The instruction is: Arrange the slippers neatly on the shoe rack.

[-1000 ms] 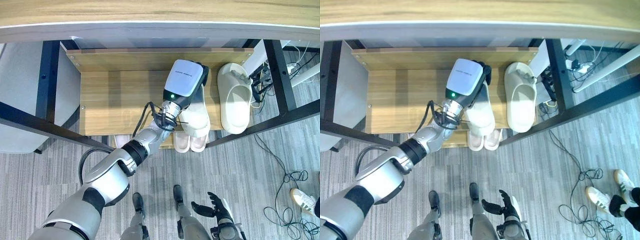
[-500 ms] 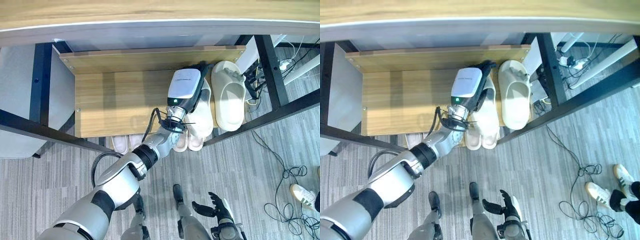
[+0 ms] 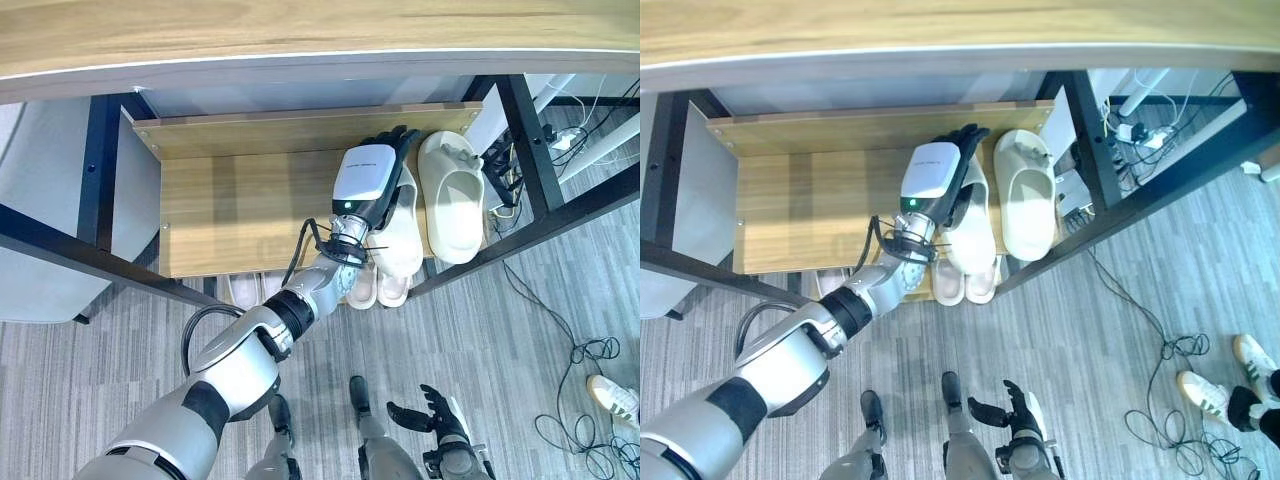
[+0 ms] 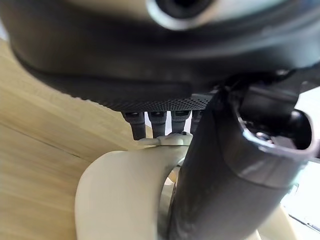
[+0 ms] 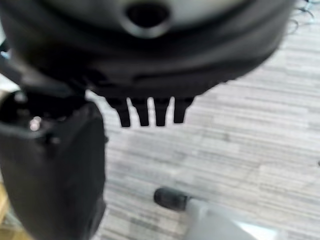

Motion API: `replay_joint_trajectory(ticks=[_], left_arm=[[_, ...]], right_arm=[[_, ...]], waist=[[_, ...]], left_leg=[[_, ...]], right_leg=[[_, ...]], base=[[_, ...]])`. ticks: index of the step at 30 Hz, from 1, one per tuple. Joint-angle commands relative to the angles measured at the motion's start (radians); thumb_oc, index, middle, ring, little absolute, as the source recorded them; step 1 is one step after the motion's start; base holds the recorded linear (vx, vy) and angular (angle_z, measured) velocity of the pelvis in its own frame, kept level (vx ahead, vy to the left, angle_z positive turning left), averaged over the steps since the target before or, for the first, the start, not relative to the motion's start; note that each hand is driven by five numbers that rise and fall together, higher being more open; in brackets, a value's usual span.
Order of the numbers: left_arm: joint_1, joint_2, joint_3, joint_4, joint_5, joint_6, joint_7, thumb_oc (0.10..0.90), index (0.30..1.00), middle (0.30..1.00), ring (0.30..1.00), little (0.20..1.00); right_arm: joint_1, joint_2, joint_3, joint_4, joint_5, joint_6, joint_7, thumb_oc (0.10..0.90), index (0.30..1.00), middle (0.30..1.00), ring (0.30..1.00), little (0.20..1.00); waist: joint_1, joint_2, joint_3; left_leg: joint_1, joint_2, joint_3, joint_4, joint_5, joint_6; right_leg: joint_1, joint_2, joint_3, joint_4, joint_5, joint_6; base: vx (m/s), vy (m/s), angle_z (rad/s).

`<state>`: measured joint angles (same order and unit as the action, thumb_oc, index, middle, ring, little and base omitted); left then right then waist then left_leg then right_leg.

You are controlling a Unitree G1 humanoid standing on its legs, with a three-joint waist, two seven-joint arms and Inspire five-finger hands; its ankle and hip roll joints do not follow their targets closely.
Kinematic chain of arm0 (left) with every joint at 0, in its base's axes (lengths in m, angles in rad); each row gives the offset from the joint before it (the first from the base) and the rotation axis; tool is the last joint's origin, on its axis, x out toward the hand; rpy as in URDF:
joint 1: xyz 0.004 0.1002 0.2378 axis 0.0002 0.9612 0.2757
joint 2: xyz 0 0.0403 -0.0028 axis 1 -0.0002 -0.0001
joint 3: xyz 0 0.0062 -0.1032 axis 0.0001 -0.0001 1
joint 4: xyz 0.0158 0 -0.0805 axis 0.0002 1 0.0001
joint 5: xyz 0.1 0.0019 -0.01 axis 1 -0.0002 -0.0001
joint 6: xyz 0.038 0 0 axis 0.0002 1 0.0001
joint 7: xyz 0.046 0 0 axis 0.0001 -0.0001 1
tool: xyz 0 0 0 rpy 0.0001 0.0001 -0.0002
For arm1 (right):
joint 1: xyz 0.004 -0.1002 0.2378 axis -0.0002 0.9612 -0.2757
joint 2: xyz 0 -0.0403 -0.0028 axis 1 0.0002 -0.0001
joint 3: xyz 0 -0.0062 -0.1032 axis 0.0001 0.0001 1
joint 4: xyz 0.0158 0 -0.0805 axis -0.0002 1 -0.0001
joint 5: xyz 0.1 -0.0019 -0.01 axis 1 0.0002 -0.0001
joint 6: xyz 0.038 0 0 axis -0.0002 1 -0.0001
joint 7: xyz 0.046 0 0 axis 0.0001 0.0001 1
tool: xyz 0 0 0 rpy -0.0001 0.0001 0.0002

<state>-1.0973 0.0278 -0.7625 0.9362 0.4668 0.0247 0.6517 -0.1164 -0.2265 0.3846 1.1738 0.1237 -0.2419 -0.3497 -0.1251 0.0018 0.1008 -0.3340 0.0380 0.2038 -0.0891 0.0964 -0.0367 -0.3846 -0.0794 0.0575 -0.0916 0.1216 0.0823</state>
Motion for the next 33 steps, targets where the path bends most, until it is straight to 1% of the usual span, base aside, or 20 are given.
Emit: replay_joint_trajectory(ticks=[1,3,9,12,14,18,23,33], left_arm=[[-0.087,-0.075,0.073,0.055,-0.019,-0.070,0.026,0.800,0.900,0.900,0.900,0.900],[-0.074,-0.065,0.081,0.025,-0.044,-0.085,0.014,0.800,0.900,0.900,0.900,0.900],[-0.082,-0.054,0.065,-0.004,-0.009,-0.080,0.007,0.800,0.900,0.900,0.900,0.900],[-0.072,-0.056,0.068,-0.007,-0.025,-0.089,-0.009,0.800,0.900,0.900,0.900,0.900],[-0.051,-0.062,0.082,-0.018,-0.084,-0.106,-0.023,0.800,0.900,0.900,0.900,0.900],[-0.034,-0.057,0.078,-0.027,-0.083,-0.113,-0.023,0.800,0.900,0.900,0.900,0.900],[-0.021,-0.047,0.088,-0.073,-0.116,-0.124,-0.031,0.800,0.900,0.900,0.900,0.900],[-0.033,-0.019,0.092,-0.116,-0.097,-0.120,-0.035,0.800,0.900,0.900,0.900,0.900]], right_arm=[[0.015,-0.074,-0.021,0.038,0.023,-0.006,-0.005,0.800,0.900,0.900,0.900,0.900],[0.027,-0.065,-0.026,0.043,0.024,0.001,-0.001,0.800,0.900,0.900,0.900,0.900],[0.021,-0.063,-0.028,0.051,0.029,0.010,0.001,0.800,0.900,0.900,0.900,0.900],[0.023,-0.062,-0.029,0.049,0.031,0.011,0.002,0.800,0.900,0.900,0.900,0.900],[0.024,-0.054,-0.032,0.047,0.034,0.016,0.002,0.800,0.900,0.900,0.900,0.900],[0.019,-0.049,-0.031,0.044,0.035,0.016,0.003,0.800,0.900,0.900,0.900,0.900],[0.020,-0.038,-0.031,0.048,0.039,0.024,0.003,0.800,0.900,0.900,0.900,0.900],[0.034,-0.029,-0.036,0.055,0.041,0.031,0.011,0.800,0.900,0.900,0.900,0.900]], waist=[[-0.009,0.036,-0.020],[-0.003,0.036,-0.028],[0.002,0.034,-0.031],[0.005,0.033,-0.032],[0.008,0.032,-0.033],[0.011,0.027,-0.032],[0.018,0.026,-0.032],[0.027,0.022,-0.037]], left_leg=[[-0.033,-0.040,-0.061,0.002,-0.025,-0.002],[-0.023,-0.039,-0.062,0.002,-0.026,-0.002],[-0.010,-0.038,-0.065,0.002,-0.025,-0.001],[-0.003,-0.039,-0.066,0.002,-0.025,-0.001],[0.004,-0.039,-0.066,0.002,-0.024,-0.001],[0.015,-0.036,-0.071,0.002,-0.023,-0.001],[0.026,-0.037,-0.078,0.002,-0.023,-0.001],[0.054,-0.036,-0.086,0.002,-0.024,-0.002]], right_leg=[[-0.041,0.026,-0.045,0.022,-0.002,0.054],[-0.030,0.023,-0.048,0.022,-0.005,0.054],[-0.012,0.022,-0.052,0.025,-0.011,0.054],[-0.007,0.023,-0.055,0.027,-0.013,0.054],[0.002,0.022,-0.057,0.027,-0.014,0.054],[0.014,0.023,-0.059,0.029,-0.017,0.054],[0.025,0.020,-0.067,0.033,-0.020,0.054],[0.060,0.019,-0.082,0.032,-0.028,0.056]], base=[[0.00,0.000,0.00],[0.01,0.000,0.02],[0.00,-0.003,0.07],[0.00,0.000,0.00],[0.00,0.000,0.00],[0.00,0.000,0.00],[0.00,0.000,0.00],[0.01,-0.004,0.03]])
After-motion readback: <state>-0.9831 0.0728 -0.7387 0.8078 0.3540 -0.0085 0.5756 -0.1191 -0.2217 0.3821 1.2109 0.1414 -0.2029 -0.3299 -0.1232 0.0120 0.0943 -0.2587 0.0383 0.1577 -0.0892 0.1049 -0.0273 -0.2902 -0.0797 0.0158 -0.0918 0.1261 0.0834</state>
